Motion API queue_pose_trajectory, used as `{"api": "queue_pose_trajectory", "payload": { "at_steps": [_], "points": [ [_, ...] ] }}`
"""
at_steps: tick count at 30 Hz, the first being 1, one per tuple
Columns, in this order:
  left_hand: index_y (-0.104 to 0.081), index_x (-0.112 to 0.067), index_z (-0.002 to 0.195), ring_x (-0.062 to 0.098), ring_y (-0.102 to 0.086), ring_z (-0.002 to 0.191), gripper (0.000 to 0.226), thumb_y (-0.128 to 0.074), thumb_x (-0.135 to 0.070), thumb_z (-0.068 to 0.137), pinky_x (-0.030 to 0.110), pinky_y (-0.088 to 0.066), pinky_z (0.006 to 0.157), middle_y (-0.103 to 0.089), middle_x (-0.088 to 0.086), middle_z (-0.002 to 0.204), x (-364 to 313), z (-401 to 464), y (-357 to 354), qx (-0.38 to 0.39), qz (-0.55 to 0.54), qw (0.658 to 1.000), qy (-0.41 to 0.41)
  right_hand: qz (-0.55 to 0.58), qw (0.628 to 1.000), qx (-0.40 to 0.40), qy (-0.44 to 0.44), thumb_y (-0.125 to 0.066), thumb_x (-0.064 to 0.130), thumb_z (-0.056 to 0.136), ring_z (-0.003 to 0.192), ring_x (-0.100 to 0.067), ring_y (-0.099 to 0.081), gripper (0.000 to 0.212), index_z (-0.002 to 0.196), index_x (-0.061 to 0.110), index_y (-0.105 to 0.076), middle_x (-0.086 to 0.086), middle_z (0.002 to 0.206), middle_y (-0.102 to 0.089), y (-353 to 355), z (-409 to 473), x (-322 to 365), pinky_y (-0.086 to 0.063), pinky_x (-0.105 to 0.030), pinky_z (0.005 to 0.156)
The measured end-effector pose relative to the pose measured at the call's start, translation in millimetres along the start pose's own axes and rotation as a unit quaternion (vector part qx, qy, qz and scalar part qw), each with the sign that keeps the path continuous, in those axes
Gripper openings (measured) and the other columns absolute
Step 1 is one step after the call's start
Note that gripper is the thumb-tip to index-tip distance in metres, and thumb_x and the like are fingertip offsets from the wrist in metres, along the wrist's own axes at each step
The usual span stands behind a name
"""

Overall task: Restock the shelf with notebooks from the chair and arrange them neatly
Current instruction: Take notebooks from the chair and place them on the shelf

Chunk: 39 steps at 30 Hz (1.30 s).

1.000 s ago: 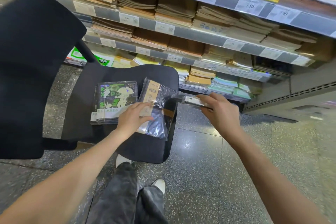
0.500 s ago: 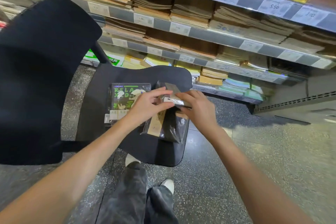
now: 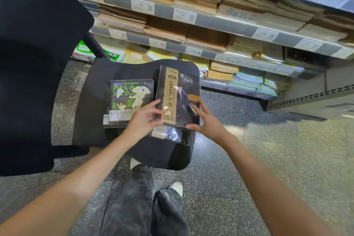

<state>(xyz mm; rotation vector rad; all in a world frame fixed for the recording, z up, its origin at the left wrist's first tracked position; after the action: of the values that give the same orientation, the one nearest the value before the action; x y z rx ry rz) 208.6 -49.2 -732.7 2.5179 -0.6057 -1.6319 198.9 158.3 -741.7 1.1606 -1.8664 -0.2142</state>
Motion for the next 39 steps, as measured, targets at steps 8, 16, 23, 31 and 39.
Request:
{"api": "queue_pose_trajectory", "payload": {
  "at_steps": [8, 16, 23, 31, 39],
  "points": [
    [-0.055, -0.02, 0.128, 0.011, -0.036, 0.132, 0.047, -0.066, -0.013, 0.083, 0.038, -0.03, 0.111, -0.04, 0.0, 0.143, 48, -10, -7, -0.022, 0.094, 0.995, 0.036, 0.1, 0.99, -0.085, -0.045, -0.061, 0.03, 0.087, 0.14, -0.021, -0.022, 0.071, 0.146, 0.028, -0.022, 0.001, 0.157, 0.007, -28, 15, -18, -0.025, -0.033, 0.11],
    [-0.038, -0.027, 0.139, 0.011, -0.044, 0.125, 0.068, -0.07, -0.014, 0.08, 0.032, -0.037, 0.105, -0.043, -0.011, 0.141, 45, -1, -18, -0.053, 0.062, 0.996, 0.044, 0.205, 0.97, -0.111, -0.071, -0.07, 0.015, 0.08, 0.142, -0.024, -0.015, 0.096, 0.147, 0.034, -0.004, -0.005, 0.157, -0.007, -43, 28, -22, -0.023, -0.044, 0.111],
    [-0.041, -0.035, 0.137, 0.004, -0.048, 0.121, 0.072, -0.07, -0.007, 0.078, 0.026, -0.041, 0.1, -0.052, -0.016, 0.131, 60, 0, -46, -0.046, 0.005, 0.996, 0.074, 0.265, 0.953, -0.125, -0.074, -0.063, -0.004, 0.08, 0.127, -0.022, -0.041, 0.089, 0.143, 0.041, -0.021, -0.002, 0.141, -0.038, -35, 25, -35, -0.042, -0.037, 0.101],
    [-0.038, -0.038, 0.136, 0.022, -0.055, 0.112, 0.054, -0.06, -0.026, 0.088, 0.039, -0.046, 0.085, -0.057, -0.008, 0.127, 45, -8, -39, -0.079, 0.238, 0.964, 0.089, 0.188, 0.974, -0.097, -0.078, -0.059, -0.001, 0.085, 0.126, -0.027, -0.037, 0.088, 0.145, 0.041, -0.01, -0.009, 0.139, -0.03, -37, 24, -27, -0.031, -0.045, 0.108],
    [-0.042, -0.029, 0.136, 0.017, -0.028, 0.135, 0.05, -0.053, -0.041, 0.089, 0.038, -0.025, 0.111, -0.039, -0.004, 0.144, 47, 8, 11, -0.114, 0.384, 0.916, 0.014, 0.156, 0.98, -0.09, -0.082, -0.062, 0.004, 0.085, 0.128, -0.031, -0.031, 0.09, 0.144, 0.044, -0.007, -0.013, 0.14, -0.024, -51, 44, -12, -0.024, -0.05, 0.112]
  ]
}}
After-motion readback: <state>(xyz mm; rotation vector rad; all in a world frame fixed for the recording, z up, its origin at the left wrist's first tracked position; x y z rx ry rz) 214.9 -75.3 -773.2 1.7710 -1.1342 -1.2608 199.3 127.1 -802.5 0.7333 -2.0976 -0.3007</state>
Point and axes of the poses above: each hand's wrist, its own z-axis towards the middle knuckle, its own y-axis out of the back of the hand, x = y × z, the point moved 6 cm from there along z, towards the middle knuckle
